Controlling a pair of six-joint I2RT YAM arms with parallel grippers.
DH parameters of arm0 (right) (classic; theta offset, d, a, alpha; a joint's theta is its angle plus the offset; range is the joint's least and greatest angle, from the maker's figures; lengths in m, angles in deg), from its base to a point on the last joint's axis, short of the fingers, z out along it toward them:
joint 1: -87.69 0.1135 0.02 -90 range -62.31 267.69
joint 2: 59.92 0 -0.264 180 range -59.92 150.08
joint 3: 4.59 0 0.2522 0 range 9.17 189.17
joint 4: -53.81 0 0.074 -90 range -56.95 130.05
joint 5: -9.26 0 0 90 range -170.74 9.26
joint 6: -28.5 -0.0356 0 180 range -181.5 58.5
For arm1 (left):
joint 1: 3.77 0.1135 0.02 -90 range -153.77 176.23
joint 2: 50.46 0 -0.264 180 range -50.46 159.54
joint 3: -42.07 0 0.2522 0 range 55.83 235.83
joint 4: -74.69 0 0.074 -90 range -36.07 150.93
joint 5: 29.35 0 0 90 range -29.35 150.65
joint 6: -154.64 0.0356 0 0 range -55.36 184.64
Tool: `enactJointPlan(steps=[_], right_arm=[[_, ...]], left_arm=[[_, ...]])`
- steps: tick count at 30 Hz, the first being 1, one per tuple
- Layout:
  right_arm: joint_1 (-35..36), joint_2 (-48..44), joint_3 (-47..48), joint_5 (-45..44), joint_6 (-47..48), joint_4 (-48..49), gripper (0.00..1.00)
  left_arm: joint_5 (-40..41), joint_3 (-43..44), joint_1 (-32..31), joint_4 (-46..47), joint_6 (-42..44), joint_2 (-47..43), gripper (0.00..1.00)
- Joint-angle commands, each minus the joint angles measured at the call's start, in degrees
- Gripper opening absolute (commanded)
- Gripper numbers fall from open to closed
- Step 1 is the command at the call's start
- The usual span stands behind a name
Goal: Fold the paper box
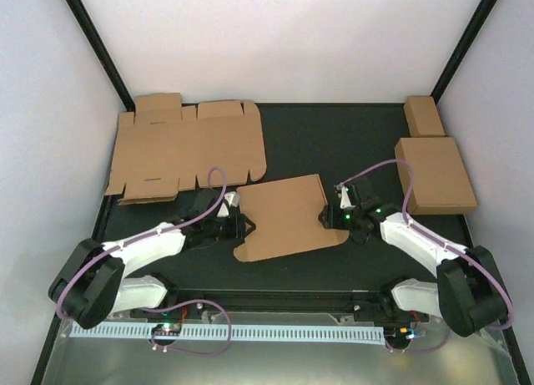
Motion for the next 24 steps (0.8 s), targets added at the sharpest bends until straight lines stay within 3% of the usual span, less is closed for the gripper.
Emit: enactJointPlan(steps=[1, 12, 17, 20, 22, 24], right_arm=[[-0.43, 1.47, -2.72, 0.53, -1.57, 5.22, 0.61], [-0.52, -4.71, -2.46, -1.86, -0.23, 5.81, 0.61], [-0.38, -10.66, -3.77, -2.25, 1.22, 8.79, 0.64], [-0.39, -13.17, -5.13, -1.84, 1.07, 11.45, 0.64], [-0.37, -14.14, -5.76, -1.11, 1.11, 13.71, 0.64], [-0.38, -14.73, -6.01, -0.74, 1.25, 14.82, 0.64]], left_arm=[[1.28, 0.82, 0.15, 2.88, 3.03, 2.35, 0.49], [3.53, 2.25, -0.16, 0.43, 6.23, -3.54, 0.51], [5.03, 2.39, -0.84, 0.05, 11.87, -12.35, 0.69], [3.91, 1.18, -1.49, 4.91, 16.54, -16.21, 0.78], [2.13, 0.50, -2.24, 9.62, 19.88, -17.27, 0.97], [1.59, -0.18, -3.14, 15.46, 21.57, -17.11, 0.99]])
